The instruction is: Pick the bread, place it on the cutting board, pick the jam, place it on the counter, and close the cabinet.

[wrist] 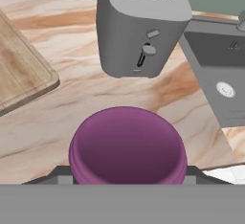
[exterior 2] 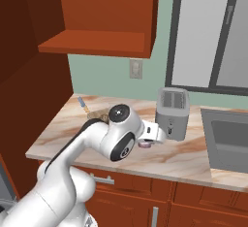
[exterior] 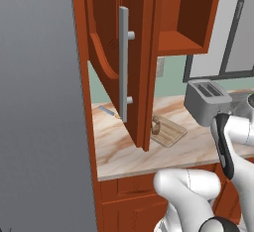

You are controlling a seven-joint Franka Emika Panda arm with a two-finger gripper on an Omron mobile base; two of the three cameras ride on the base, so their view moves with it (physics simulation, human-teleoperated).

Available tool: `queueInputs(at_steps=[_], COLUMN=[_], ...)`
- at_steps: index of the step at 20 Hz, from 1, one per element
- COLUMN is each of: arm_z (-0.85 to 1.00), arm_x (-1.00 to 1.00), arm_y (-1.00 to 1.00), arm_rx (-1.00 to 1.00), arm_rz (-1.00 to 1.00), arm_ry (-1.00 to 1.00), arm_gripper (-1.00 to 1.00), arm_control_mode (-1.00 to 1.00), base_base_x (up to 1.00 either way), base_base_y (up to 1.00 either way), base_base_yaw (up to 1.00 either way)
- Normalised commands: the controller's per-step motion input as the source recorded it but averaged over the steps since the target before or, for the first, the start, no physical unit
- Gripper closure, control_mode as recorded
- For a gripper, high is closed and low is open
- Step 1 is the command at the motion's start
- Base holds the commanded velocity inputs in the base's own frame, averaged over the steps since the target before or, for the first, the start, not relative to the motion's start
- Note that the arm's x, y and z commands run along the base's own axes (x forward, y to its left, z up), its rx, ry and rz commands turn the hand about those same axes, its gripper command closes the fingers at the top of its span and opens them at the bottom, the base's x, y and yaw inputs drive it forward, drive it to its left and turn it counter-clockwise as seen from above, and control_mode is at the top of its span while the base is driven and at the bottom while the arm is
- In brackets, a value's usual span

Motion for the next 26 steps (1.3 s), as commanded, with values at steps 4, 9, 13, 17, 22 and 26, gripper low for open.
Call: queueInputs(at_steps=[4, 9, 13, 17, 22, 26], arm_z=[-0.22, -0.22, -0.17, -0.11, -0.11, -0.08], arm_x=[0.0, 0.0, 0.04, 0.08, 0.16, 0.16], arm_y=[-0.14, -0.1, -0.09, -0.06, -0.02, -0.03], arm_rx=[0.0, 0.0, 0.0, 0.0, -0.01, -0.01], arm_rz=[0.0, 0.0, 0.0, 0.0, 0.0, 0.0], arm_ry=[0.0, 0.0, 0.0, 0.0, 0.0, 0.0], arm_gripper=[1.0, 1.0, 1.0, 1.0, 1.0, 1.0], arm_control_mode=[-1.0, -1.0, -1.0, -1.0, -1.0, -1.0], base_base_x=[0.0, 0.0, 0.0, 0.0, 0.0, 0.0], base_base_y=[0.0, 0.0, 0.0, 0.0, 0.0, 0.0], base_base_yaw=[0.0, 0.0, 0.0, 0.0, 0.0, 0.0])
